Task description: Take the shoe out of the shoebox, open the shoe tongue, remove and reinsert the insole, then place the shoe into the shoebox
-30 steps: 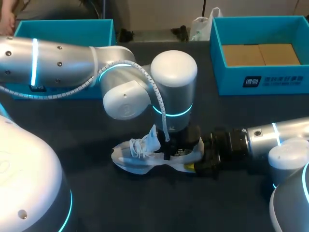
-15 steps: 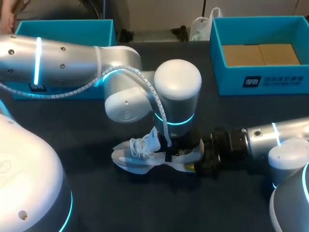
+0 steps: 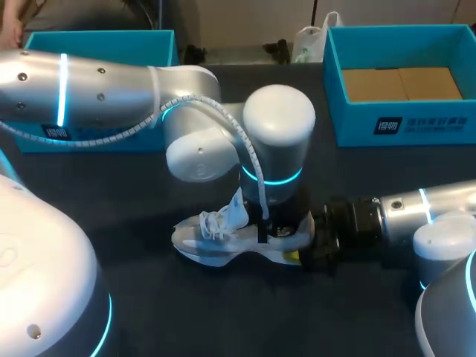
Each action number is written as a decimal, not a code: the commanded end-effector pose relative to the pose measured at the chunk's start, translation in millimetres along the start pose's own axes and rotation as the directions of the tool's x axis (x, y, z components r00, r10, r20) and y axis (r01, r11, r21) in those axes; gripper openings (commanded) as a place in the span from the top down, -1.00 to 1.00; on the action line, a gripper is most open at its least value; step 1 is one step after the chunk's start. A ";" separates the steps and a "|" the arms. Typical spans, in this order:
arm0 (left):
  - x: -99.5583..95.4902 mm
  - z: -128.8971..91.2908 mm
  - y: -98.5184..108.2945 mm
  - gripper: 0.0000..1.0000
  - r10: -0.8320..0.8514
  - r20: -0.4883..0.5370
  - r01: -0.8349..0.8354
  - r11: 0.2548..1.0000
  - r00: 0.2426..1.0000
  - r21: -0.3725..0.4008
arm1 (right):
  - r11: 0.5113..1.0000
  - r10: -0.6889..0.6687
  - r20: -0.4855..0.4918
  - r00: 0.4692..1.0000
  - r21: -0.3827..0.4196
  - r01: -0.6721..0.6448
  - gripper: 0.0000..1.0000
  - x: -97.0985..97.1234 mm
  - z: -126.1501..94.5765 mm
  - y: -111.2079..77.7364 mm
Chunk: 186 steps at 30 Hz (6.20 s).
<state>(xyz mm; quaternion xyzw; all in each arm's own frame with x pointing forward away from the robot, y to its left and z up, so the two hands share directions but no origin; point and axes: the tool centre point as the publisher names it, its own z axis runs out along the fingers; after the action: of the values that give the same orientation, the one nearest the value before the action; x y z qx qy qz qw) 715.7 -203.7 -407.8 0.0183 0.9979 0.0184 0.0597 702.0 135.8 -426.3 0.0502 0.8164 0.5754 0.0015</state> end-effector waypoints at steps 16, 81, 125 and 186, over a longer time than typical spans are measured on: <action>1.0 -39.2 24.8 1.00 0.090 -0.217 -0.039 0.972 0.972 0.232 | 1.000 -0.001 0.001 1.000 0.004 0.001 1.00 2.1 3.4 -0.3; 32.1 -76.6 -46.2 0.04 -0.305 0.279 0.191 0.910 0.911 0.369 | 1.000 -0.001 0.001 1.000 0.004 0.001 1.00 2.1 3.4 -0.3; 15.8 -70.1 -36.8 0.40 -0.385 0.380 0.219 0.885 0.841 0.410 | 1.000 -0.001 0.001 1.000 0.004 0.001 1.00 2.1 3.4 -0.3; 11.0 -73.4 -40.2 0.32 -0.354 0.435 0.104 0.859 0.828 0.500 | 1.000 -0.001 0.001 1.000 0.004 0.001 1.00 2.1 3.4 -0.3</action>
<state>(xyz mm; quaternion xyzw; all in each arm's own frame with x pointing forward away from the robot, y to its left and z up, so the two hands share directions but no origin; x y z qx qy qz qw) 694.3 -249.5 -335.5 -0.0887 0.9164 -0.2251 0.3189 701.3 136.2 -425.9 0.0497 0.8164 0.5754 0.0017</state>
